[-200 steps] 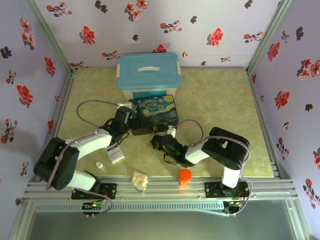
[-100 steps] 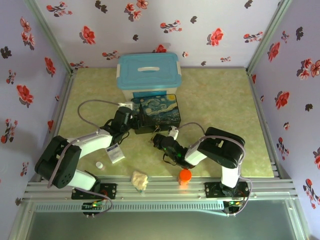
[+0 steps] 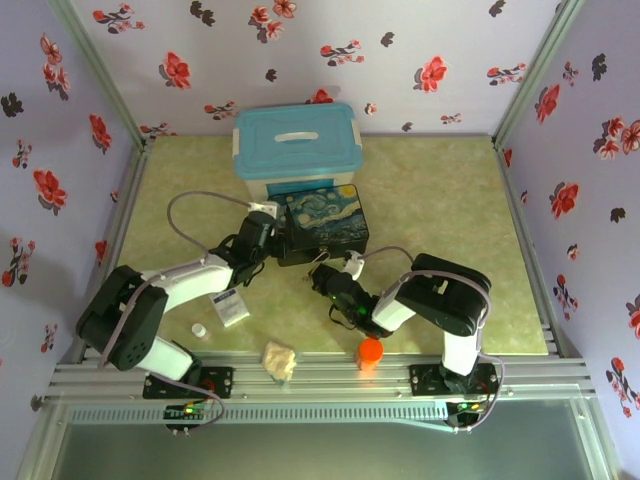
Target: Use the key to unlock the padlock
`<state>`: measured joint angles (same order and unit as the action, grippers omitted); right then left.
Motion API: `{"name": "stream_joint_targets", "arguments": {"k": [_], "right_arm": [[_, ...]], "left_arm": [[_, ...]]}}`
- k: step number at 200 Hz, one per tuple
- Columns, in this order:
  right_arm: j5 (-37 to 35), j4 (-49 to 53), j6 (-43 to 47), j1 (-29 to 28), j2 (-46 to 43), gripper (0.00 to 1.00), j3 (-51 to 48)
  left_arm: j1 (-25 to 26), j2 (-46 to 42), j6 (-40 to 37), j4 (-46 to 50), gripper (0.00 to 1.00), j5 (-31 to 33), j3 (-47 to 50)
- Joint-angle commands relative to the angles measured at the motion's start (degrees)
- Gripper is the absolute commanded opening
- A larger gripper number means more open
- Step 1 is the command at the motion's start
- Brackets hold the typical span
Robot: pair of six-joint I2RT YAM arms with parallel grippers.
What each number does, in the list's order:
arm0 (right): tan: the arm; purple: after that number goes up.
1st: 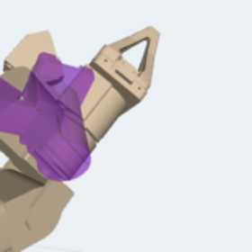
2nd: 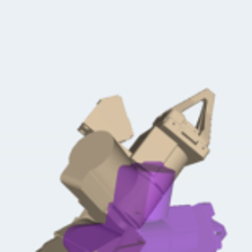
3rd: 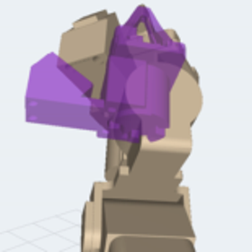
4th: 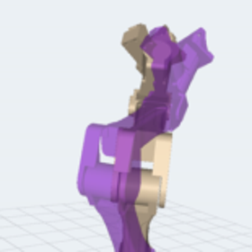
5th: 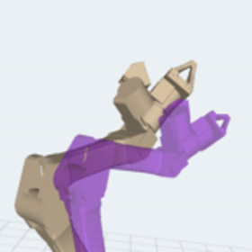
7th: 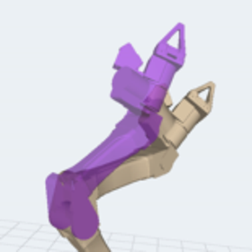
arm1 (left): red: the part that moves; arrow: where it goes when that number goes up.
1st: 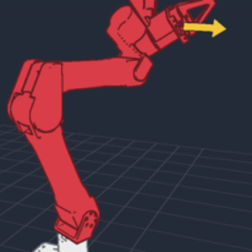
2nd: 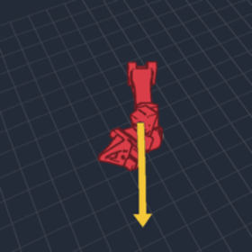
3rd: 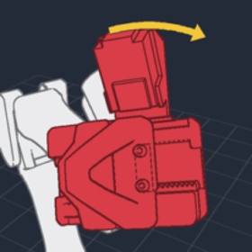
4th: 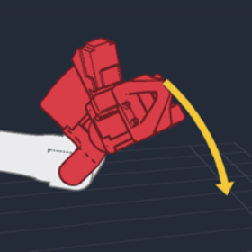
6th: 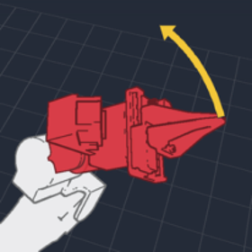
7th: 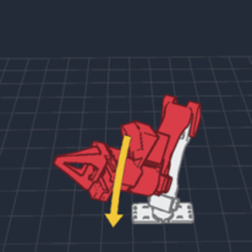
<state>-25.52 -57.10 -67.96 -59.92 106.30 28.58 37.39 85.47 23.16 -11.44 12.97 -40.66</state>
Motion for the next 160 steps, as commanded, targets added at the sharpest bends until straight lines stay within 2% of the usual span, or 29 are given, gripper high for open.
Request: {"name": "stream_joint_targets", "arguments": {"k": [1,62,98,118,140,160], "right_arm": [[-6.5,-3.64,0.85,1.17,-2.57,0.08,1.92],[-9.45,-7.68,-0.86,1.56,-1.41,0.07,-0.21],[-11.31,-17.11,1.36,1.64,-0.22,0.06,-0.74],[-10.7,-16.51,1.55,1.59,-0.87,0.06,-0.1],[-11.8,-12.29,-2.41,1.47,-1.39,0.07,0.22],[-13.14,-15.67,-3.06,1.85,0.02,0.07,-0.84]], "left_arm": [[0.93,3.75,-3.56,16.7,0.44,1.13,3.76],[1.11,1.35,-3.16,16.7,0.43,2.13,5.33],[1.64,1.59,-3.65,16.8,0.43,2.23,5.15],[1.66,1.22,-3.65,16.72,0.42,2.3,5.22],[1.64,0.81,-3.6,16.54,0.42,2.26,5.55],[1.64,0.31,-3.57,16.27,0.42,2.23,5.85]]}}
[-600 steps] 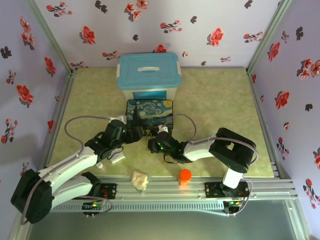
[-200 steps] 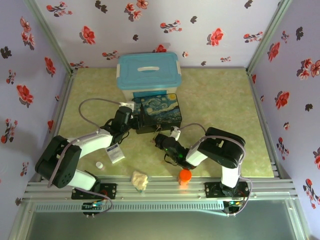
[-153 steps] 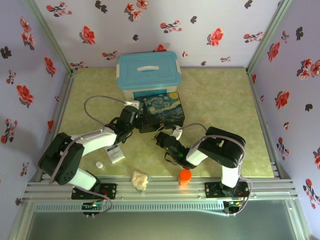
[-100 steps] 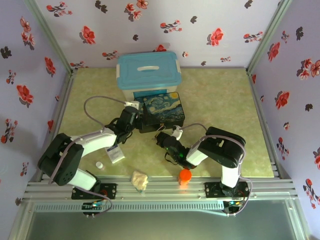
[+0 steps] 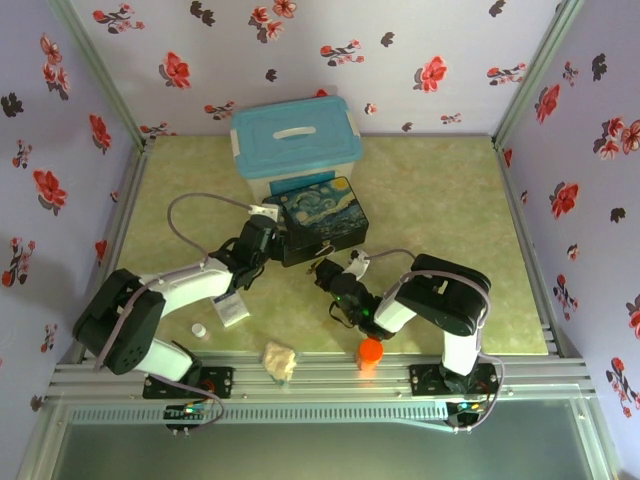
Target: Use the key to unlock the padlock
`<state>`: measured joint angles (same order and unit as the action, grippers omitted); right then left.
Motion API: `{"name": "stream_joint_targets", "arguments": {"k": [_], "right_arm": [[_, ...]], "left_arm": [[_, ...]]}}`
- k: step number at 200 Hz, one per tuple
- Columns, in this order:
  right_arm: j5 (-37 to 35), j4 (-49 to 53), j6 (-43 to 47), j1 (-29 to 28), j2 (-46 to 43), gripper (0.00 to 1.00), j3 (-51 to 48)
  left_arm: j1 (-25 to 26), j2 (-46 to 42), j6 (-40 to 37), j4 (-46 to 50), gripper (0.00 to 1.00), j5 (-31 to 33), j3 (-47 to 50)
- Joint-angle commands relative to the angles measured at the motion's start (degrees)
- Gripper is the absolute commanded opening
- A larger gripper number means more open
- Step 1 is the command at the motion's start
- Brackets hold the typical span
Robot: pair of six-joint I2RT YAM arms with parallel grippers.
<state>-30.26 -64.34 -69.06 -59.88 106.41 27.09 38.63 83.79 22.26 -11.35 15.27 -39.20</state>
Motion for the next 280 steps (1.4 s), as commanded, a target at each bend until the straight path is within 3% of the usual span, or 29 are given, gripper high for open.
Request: {"name": "stream_joint_targets", "arguments": {"k": [1,59,118,157,196,280], "right_arm": [[-8.4,-8.52,-2.1,1.81,-0.03,0.07,0.56],[-7.71,-12.77,-6.73,3.53,4.49,0.07,-0.7],[-6.08,-1.84,-8.47,4.33,-0.15,0.07,-4.68],[-5.7,-0.58,-7.44,4.41,-2.01,0.07,-8.24],[6.49,7.03,-5.69,8.95,-4.46,0.08,-7.78],[31.02,44.78,8.75,17.08,-16.02,0.09,-2.21]], "left_arm": [[0.39,1.95,-2.67,16.14,0.42,-0.02,4.39],[0.4,0.74,-2.75,15.49,0.42,-0.17,5.14],[0.39,0.32,-2.57,15.92,0.43,-0.07,4.93],[0.1,0.06,-2.49,16.08,0.44,0.05,4.7],[-1.59,-1.6,-1.57,17.19,0.47,-0.24,4.4],[-7.49,-2.67,-2.14,16.89,0.56,-3.63,2.47]]}}
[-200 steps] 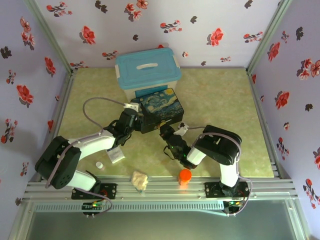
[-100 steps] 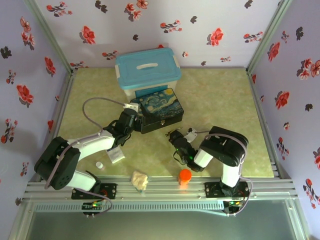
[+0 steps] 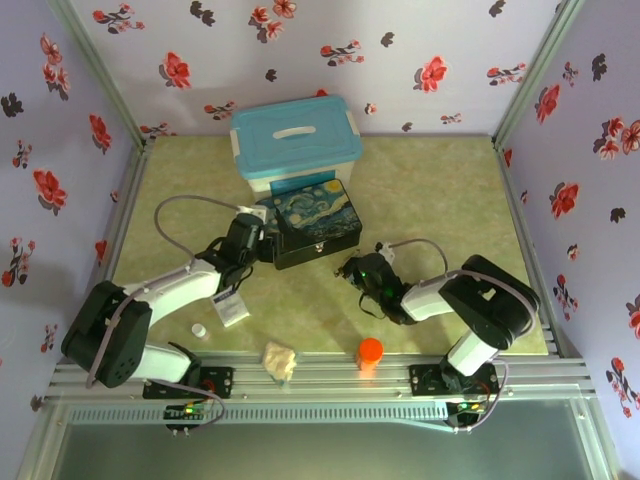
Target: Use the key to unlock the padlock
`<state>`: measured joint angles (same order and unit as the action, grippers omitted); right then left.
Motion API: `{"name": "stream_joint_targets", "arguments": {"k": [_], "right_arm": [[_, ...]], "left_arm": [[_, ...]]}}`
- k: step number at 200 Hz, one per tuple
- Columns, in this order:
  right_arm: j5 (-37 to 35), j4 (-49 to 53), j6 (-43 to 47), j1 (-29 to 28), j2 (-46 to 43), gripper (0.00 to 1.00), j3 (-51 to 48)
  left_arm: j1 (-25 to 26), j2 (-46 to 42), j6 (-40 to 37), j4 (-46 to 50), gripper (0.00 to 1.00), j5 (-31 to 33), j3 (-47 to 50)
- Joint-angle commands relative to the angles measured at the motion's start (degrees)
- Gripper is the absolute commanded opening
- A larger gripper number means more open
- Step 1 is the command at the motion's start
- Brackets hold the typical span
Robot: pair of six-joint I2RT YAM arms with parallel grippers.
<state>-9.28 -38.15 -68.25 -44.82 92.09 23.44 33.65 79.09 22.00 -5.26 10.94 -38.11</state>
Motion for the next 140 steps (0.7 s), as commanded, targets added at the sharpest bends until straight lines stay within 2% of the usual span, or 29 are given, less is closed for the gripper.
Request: {"name": "stream_joint_targets", "arguments": {"k": [1,38,81,108,140], "right_arm": [[10.45,19.1,8.21,2.2,-1.81,0.09,1.52],[19.27,36.83,18.46,7.39,-5.1,0.09,5.47],[22.64,52.35,29.75,13.2,-7.89,0.11,8.95],[21.48,61.36,36.79,16.45,-7.96,0.14,12.62],[19.47,67.46,41.73,18.86,-7.13,0.19,16.14]], "left_arm": [[-2.52,2.07,-1.83,10.75,0.56,0.59,1.29],[-5.44,3.04,-0.71,10.93,0.61,-0.79,-1.01],[-6.22,2.21,-0.56,10.22,0.67,-1.75,-2.61],[-6.31,1.78,-0.83,10.72,0.7,-1.67,-4.06],[-6.39,0.1,-1.0,11.17,0.73,-1.79,-4.8]]}}
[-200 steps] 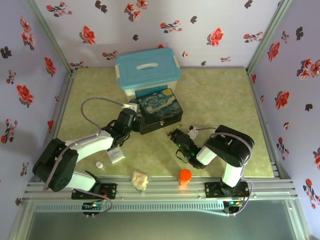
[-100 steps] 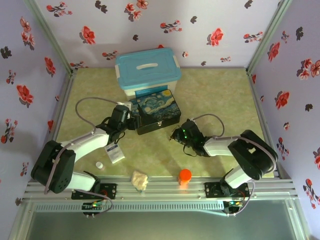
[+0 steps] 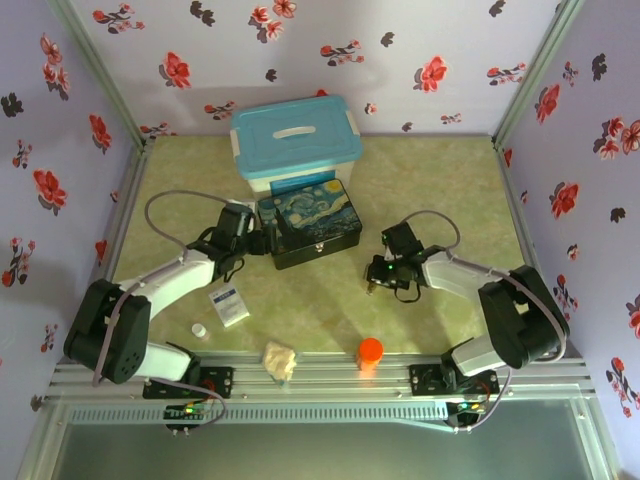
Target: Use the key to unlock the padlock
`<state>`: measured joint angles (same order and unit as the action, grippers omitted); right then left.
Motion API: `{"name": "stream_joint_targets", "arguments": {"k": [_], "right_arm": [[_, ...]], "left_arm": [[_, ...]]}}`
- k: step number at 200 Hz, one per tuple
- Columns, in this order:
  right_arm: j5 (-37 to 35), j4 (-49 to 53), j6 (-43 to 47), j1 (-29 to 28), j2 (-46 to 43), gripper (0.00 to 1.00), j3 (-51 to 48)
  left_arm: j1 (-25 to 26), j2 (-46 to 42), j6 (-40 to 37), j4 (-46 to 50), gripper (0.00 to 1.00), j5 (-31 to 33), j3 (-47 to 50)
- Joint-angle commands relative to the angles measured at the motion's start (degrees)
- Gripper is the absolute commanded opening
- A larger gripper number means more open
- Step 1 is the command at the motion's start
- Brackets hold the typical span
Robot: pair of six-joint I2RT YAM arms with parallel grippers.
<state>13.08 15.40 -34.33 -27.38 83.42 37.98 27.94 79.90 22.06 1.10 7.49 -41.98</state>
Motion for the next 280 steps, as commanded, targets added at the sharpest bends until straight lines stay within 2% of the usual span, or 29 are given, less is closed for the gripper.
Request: {"name": "stream_joint_targets", "arguments": {"k": [1,10,27,44,69,91,116,127,136,145,148,163,183,204,212,225,236,256,280], "right_arm": [[-3.06,14.11,8.01,1.48,1.65,0.19,1.77],[-5.0,15.65,9.42,1.86,2.18,0.24,2.87],[-6.91,16.17,10.07,2.3,2.96,0.26,4.0],[-7.88,15.98,10.08,2.24,3.46,0.39,4.95],[-8.87,16.09,9.97,2.24,2.81,0.41,5.83],[-12.84,17.46,10.14,2.15,0.76,0.45,6.63],[-17.13,16.15,10.13,1.89,-4.76,0.56,6.78],[-19.22,15.49,10.94,1.88,-7.25,0.64,7.52],[-21.5,14.81,12.02,1.93,-9.24,0.81,8.04],[-24.83,14.21,13.03,1.97,-11.05,0.97,8.7],[-26.07,13.9,13.43,2.04,-11.68,0.99,8.84],[-31.36,10.47,16.39,2.92,-14.27,0.99,8.56],[-32.75,3.39,22.18,6.3,-15.34,0.99,6.96],[-36.61,-2.75,25.42,10.91,-14.43,0.99,5.8],[-35.76,-6.49,26.35,13.0,-14.27,0.99,4.75],[-33.17,-13.44,27.74,16.8,-14.16,1.0,1.81],[-32.66,-20.97,28.96,19.84,-13.84,0.99,-1.78],[-32.77,-35.66,31.38,23.76,-12.62,0.99,-9.48],[-28.9,-37.48,30.5,27.26,-9.15,0.99,-10.45]], "left_arm": [[-0.69,-0.8,-1.06,4.84,0.73,1.66,-0.92],[-0.78,-1.42,-1.09,4.94,0.74,1.49,-0.92],[-0.74,-2.79,-1.07,5.27,0.75,1.48,-1.06],[-0.87,-4.29,-0.97,5.44,0.77,1.47,-0.92],[-1.3,-6.52,-0.8,6.22,0.79,1.47,-0.59],[-2.41,-9.18,0.05,6.18,0.8,1.48,0.21],[-4.45,-14.19,0.9,5.53,0.85,1.65,1.78],[-5.51,-17.09,0.4,4.94,0.91,3.4,2.85],[-6.33,-19.3,-0.07,4.4,0.99,6.37,3.83],[-7.55,-21.02,-1.58,2.68,1.0,9.25,5.32],[-8.12,-21.45,-2.08,2.0,1.0,9.99,5.76],[-11.42,-22.61,-4.4,-1.95,1.0,13.54,8.33],[-16.07,-21.58,-7.44,-7.28,1.0,16.1,10.95],[-18.71,-18.44,-14.88,-22.83,1.0,16.91,16.83],[-19.79,-16.06,-17.3,-27.72,1.0,17.04,17.94],[-21.76,-11.92,-19.25,-28.36,1.0,17.02,16.61],[-23.62,-8.37,-19.6,-29.59,1.0,15.38,15.94],[-25.98,-2.2,-18.36,-37.96,1.0,11.96,17.17],[-26.62,3.9,-17.8,-45.3,1.0,10.31,17.87]]}}
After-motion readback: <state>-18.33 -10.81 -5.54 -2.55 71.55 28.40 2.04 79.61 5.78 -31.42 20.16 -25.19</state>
